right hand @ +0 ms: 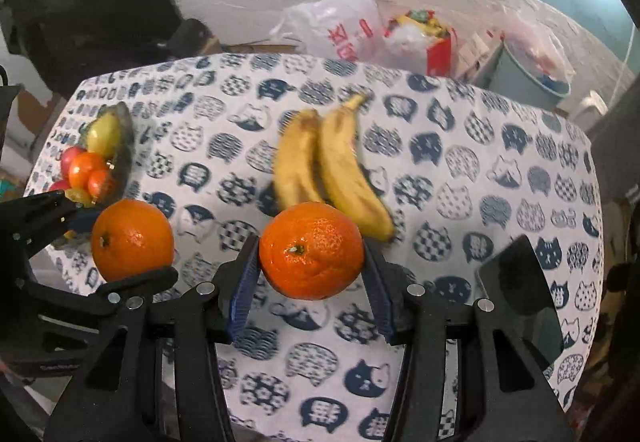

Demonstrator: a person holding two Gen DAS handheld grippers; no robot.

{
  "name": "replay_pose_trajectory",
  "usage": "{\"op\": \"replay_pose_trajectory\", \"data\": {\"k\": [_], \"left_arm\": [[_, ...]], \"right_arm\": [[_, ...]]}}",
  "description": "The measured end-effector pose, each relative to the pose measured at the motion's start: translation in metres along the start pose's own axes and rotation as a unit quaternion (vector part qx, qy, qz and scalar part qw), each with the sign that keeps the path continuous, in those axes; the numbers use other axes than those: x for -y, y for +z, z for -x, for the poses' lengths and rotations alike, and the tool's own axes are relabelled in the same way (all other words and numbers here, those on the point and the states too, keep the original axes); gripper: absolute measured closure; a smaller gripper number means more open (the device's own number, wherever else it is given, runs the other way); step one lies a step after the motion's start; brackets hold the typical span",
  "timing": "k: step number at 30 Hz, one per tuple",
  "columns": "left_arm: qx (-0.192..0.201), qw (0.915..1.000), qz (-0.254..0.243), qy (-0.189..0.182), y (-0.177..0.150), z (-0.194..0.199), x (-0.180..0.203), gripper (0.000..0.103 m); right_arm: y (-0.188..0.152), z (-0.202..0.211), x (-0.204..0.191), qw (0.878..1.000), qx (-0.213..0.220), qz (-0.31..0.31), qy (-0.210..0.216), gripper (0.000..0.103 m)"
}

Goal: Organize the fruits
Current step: 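Carry the orange with the left tool while the right tool carries the tangerine to the plate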

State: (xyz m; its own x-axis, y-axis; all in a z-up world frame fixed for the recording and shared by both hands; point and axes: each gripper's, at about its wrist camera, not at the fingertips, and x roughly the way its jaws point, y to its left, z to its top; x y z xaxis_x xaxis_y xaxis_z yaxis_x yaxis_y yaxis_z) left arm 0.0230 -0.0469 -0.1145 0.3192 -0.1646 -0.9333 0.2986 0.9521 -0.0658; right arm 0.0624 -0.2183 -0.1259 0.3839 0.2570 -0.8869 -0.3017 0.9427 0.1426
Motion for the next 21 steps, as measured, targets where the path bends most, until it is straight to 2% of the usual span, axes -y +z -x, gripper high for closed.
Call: {"op": "replay_pose_trajectory", "data": {"k": [11, 21], "left_arm": [[0.027, 0.9982, 0.050, 0.017, -0.010, 0.031, -0.051, 0.037], [0.048, 0.9905, 0.125, 0.031, -0.010, 0.046, -0.122, 0.037]], "right_arm": [[0.029, 0.007, -0.058, 0.999, 0.021, 0.040, 0.024, 0.053], [0.051, -0.006, -0.106, 0.997, 0.019, 0.070, 0.039, 0.053]]}}
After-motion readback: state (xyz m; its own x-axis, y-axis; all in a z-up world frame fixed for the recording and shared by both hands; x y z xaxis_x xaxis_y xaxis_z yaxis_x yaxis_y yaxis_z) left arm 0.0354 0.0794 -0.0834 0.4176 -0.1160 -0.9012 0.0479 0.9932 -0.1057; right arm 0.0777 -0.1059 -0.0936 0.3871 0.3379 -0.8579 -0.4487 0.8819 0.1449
